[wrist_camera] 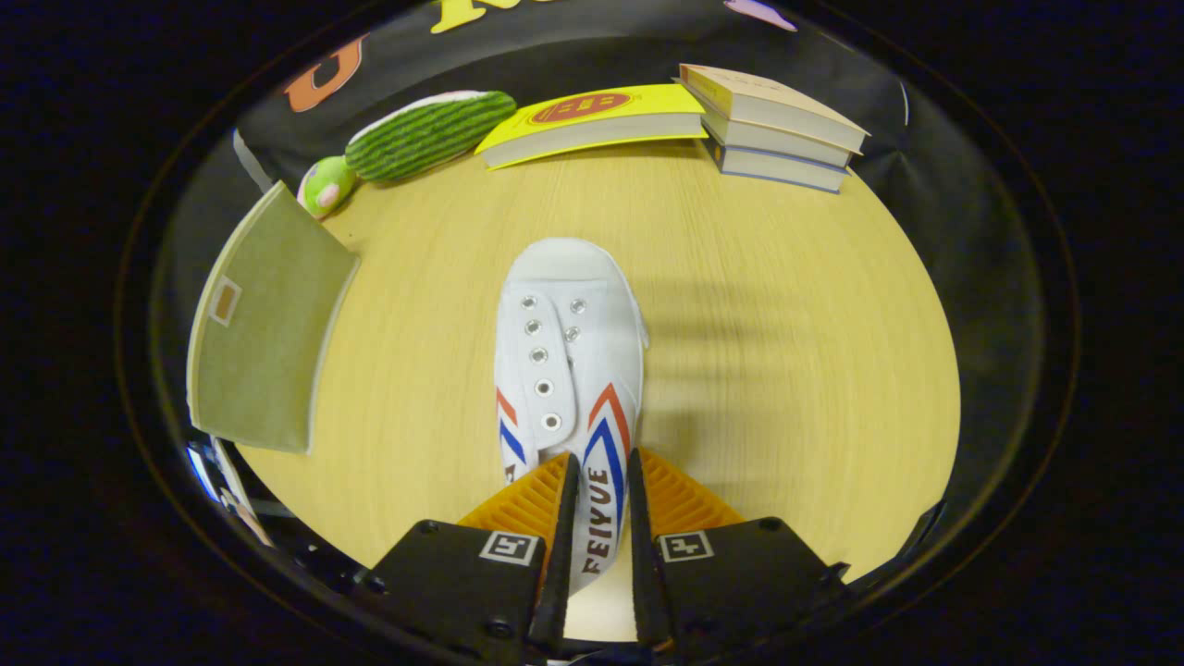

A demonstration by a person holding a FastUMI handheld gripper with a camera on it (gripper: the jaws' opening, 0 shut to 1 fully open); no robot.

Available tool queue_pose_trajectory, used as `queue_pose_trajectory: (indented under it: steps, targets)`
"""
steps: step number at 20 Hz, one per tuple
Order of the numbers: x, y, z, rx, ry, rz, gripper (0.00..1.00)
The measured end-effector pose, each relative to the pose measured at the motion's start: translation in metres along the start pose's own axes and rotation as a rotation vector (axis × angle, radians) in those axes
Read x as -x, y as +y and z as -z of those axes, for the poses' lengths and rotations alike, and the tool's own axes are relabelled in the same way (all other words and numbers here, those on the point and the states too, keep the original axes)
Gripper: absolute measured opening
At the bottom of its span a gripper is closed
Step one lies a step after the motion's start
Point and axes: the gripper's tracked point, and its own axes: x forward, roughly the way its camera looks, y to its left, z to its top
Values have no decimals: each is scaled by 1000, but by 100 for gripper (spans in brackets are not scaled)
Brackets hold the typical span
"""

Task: Open the storage box then place both shoes into the box .Put the left shoe in first, then the right shoe, with the right side of both shoes facing outward in a uniform manner.

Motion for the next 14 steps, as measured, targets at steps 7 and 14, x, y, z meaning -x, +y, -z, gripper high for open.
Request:
queue_pose_trajectory:
  steps: [7, 14]
  targets:
    - [19, 16, -4, -215, 15, -76, 7]
    - [77, 39, -10, -259, -37, -73, 6]
